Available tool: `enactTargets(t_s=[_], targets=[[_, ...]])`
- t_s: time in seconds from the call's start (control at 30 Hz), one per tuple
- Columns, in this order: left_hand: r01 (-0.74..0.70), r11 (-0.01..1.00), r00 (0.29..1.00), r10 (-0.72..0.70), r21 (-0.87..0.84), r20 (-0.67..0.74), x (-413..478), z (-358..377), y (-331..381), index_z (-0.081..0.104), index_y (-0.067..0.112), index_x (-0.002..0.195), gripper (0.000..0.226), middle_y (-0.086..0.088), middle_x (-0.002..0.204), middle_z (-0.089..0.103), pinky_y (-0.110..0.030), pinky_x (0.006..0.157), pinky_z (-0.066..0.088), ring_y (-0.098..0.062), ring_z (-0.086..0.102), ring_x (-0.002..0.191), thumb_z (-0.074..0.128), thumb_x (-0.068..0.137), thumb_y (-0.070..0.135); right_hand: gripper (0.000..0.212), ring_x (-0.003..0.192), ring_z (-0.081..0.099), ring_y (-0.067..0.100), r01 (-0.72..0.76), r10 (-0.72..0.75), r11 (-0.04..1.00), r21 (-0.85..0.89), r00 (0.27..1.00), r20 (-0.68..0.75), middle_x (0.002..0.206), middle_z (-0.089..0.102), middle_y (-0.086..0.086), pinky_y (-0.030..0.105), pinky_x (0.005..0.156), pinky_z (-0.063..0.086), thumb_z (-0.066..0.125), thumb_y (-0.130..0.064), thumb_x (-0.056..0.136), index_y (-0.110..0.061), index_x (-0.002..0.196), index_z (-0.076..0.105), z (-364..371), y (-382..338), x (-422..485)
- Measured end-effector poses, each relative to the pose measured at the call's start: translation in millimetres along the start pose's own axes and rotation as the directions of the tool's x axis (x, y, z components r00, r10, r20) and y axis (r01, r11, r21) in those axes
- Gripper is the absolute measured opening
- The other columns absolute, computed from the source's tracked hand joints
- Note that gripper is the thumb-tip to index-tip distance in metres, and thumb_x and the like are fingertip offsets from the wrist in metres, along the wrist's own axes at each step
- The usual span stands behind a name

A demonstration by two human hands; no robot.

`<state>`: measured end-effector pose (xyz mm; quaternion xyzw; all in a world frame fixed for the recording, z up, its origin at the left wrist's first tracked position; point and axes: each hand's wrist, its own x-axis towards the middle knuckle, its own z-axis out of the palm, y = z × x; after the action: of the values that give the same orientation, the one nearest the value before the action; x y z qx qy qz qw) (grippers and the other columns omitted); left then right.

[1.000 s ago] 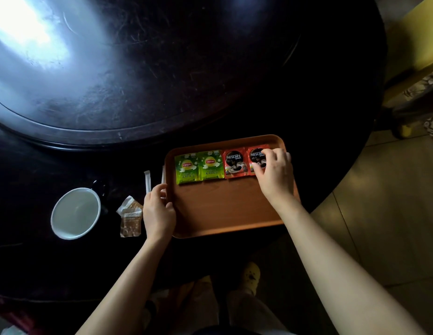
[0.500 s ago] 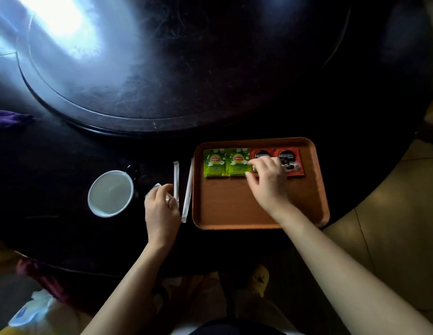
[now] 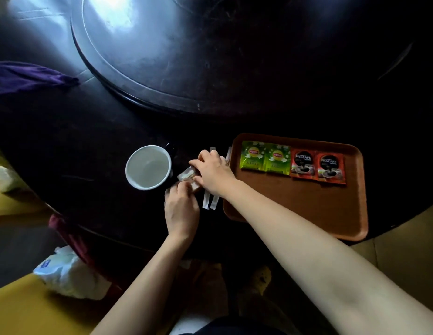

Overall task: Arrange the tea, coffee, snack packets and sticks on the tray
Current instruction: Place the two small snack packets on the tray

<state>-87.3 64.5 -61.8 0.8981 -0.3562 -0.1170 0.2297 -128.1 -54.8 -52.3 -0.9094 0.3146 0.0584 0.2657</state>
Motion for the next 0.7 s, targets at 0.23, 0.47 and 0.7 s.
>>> enactTargets(t_s=[0.23,0.47,0.7], targets=[[-0.007,0.984,0.999,-0.001,-0.177,-0.043,-7.3,-7.7,-10.0,0.057,0.008,0.115,0.032,-0.011,0.107,0.067,-0.029,0.083,0.04,-0.029,0.06,0.099,0.047,0.085,0.004,0.024,0.114,0.04,0.03,-0.009,0.014,0.996,0.094,0.998,-0.054,0.117,0.05,0.011,0.039,0.098,0.033,0.056,-0.015,0.083,-0.009,0.106,0.056,9.3,-1.8,1.6],[0.323,0.773,0.936,-0.345,-0.546,0.065,-2.7,-24.8,0.4,0.056,0.018,0.118,0.033,0.003,0.114,0.062,-0.022,0.09,0.042,-0.01,0.057,0.105,0.046,0.087,0.01,0.023,0.083,0.053,0.023,-0.111,0.203,0.837,0.536,0.972,-0.117,0.088,0.054,0.003,0.028,0.069,0.036,0.055,-0.01,0.081,-0.007,0.104,0.052,-4.5,5.7,-26.1],[0.483,0.315,0.872,-0.263,-0.817,0.414,-1.2,-26.9,36.8,0.056,0.011,0.112,0.041,-0.011,0.098,0.064,-0.038,0.079,0.055,-0.022,0.064,0.083,0.062,0.072,0.014,0.021,0.082,0.052,0.016,-0.135,0.393,0.599,0.789,0.908,-0.143,0.088,0.057,0.004,0.015,0.066,0.042,0.062,-0.011,0.082,-0.001,0.1,0.058,-19.0,13.3,-56.3]])
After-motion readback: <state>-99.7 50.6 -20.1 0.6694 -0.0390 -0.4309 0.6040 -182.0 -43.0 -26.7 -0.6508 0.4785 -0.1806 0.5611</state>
